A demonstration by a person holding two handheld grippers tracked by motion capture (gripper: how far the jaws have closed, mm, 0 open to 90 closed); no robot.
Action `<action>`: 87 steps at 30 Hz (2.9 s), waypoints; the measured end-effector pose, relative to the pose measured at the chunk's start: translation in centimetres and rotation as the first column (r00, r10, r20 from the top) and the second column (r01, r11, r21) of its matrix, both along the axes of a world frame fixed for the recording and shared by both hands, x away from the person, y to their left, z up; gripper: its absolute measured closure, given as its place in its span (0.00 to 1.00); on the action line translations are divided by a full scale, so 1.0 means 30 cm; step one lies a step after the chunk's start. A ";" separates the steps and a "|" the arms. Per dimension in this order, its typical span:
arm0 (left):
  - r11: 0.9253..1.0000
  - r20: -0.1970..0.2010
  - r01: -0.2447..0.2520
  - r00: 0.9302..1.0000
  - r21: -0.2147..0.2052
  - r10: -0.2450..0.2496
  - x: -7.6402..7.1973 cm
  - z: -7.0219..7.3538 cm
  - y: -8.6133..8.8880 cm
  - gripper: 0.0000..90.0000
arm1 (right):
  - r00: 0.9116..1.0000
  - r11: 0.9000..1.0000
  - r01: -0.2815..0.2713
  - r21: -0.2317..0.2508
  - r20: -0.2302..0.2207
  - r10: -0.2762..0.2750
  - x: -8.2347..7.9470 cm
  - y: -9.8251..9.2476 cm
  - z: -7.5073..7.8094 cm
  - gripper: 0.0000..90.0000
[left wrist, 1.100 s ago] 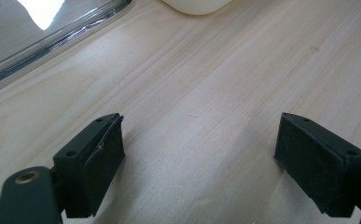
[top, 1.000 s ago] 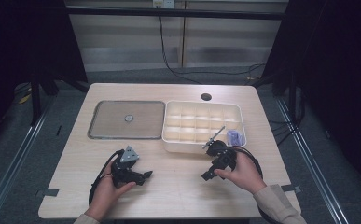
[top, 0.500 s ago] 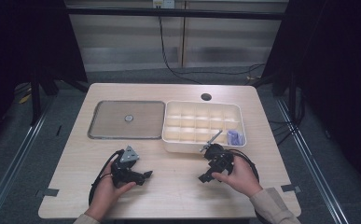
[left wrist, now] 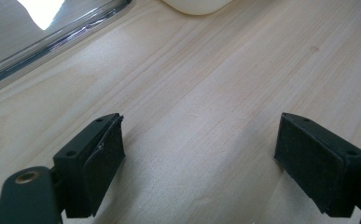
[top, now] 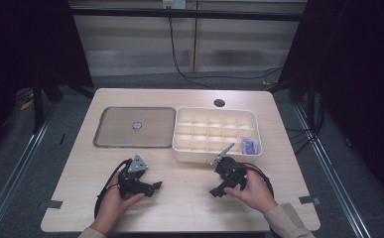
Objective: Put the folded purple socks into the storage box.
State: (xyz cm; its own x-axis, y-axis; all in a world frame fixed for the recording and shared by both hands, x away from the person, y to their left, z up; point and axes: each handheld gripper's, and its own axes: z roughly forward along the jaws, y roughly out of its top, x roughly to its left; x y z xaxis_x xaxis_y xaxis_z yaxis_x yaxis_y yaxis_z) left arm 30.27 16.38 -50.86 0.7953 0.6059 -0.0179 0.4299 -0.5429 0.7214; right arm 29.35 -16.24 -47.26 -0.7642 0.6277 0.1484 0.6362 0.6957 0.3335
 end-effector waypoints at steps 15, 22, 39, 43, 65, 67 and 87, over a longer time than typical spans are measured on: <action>1.000 0.001 0.000 1.000 0.000 0.000 0.000 0.000 0.000 0.17 | 0.999 0.999 -0.010 0.040 0.040 0.008 -0.022 -0.005 -0.019 0.23; 1.000 0.000 0.000 1.000 0.000 0.000 0.000 0.000 0.000 0.17 | 0.996 0.998 -0.021 0.062 0.085 0.015 -0.042 -0.011 -0.029 0.21; 1.000 0.001 0.000 1.000 0.000 0.000 0.000 0.000 0.000 0.17 | 0.975 0.994 -0.058 0.098 0.218 0.035 -0.085 -0.024 -0.062 0.16; 1.000 0.000 0.000 1.000 0.000 0.000 0.000 0.000 0.000 0.17 | 0.971 0.990 -0.063 0.124 0.236 0.032 -0.091 -0.032 -0.069 0.16; 1.000 0.001 0.000 1.000 -0.001 0.000 0.000 0.000 0.000 0.17 | 0.945 0.969 -0.052 0.242 0.326 -0.031 -0.124 -0.069 -0.108 0.15; 1.000 0.001 0.000 1.000 -0.001 0.000 0.000 0.000 0.000 0.16 | 0.944 0.968 -0.052 0.247 0.330 -0.033 -0.125 -0.069 -0.109 0.15; 1.000 0.000 0.000 1.000 -0.001 0.000 0.000 0.000 0.000 0.17 | 0.930 0.956 -0.053 0.288 0.362 -0.058 -0.132 -0.076 -0.126 0.15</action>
State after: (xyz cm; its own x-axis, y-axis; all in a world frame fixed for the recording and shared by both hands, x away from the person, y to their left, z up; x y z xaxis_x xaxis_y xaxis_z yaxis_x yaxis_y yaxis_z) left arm 30.26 16.37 -50.87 0.7953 0.6060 -0.0179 0.4296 -0.5424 0.7220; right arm 25.40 -18.53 -51.05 -0.7979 0.6017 0.0354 0.4342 0.5330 0.7262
